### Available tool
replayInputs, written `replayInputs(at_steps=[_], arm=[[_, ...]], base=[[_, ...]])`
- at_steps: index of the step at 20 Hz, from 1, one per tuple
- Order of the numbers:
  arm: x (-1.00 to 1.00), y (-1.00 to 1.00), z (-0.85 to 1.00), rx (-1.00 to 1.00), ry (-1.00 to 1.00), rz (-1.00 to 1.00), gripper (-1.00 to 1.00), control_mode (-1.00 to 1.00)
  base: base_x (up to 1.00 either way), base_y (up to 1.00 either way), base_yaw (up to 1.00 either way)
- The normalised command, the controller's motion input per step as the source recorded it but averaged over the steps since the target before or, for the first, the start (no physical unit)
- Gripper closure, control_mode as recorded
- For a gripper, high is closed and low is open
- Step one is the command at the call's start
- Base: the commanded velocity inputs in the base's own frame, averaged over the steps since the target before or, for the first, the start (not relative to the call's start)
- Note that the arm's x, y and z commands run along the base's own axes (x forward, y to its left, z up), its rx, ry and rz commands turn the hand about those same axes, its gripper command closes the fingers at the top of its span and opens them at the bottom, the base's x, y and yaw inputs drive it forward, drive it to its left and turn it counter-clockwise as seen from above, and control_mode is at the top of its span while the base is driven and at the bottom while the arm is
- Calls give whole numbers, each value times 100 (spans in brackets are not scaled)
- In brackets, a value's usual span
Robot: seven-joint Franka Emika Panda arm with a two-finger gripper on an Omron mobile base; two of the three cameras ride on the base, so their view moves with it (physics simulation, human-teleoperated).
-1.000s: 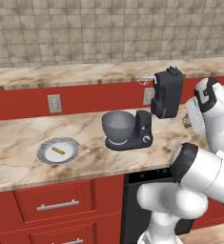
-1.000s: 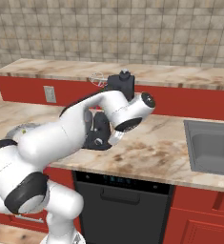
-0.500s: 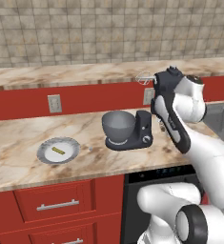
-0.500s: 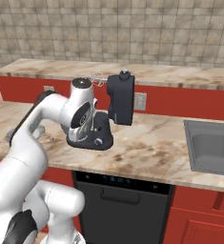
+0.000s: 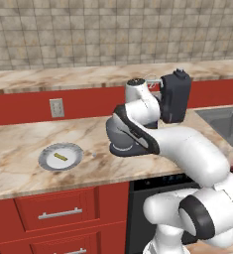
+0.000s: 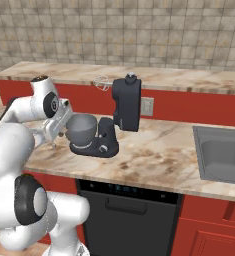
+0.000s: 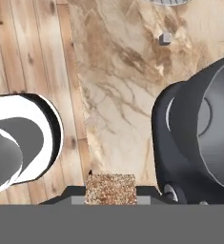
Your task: Add butter and sugar cubes to the stand mixer bowl and then turn on the stand mixer to begin making frosting.
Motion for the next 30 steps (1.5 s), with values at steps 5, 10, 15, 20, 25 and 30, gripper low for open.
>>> replayInputs(at_steps=[5, 10, 15, 20, 25, 30], arm=[[88, 58, 0, -14, 22, -5, 100, -100], [91, 13, 0, -9, 17, -4, 100, -100], [89, 0, -2, -6, 11, 0, 100, -100], [79, -3, -37, -1, 8, 0, 100, -100], [55, -16, -49, 0, 4, 0, 100, -100], [40, -27, -52, 0, 0, 0, 100, -100]], base=[[0, 0, 0], [0, 0, 0], [0, 0, 0], [0, 0, 0], [0, 0, 0], [0, 0, 0]])
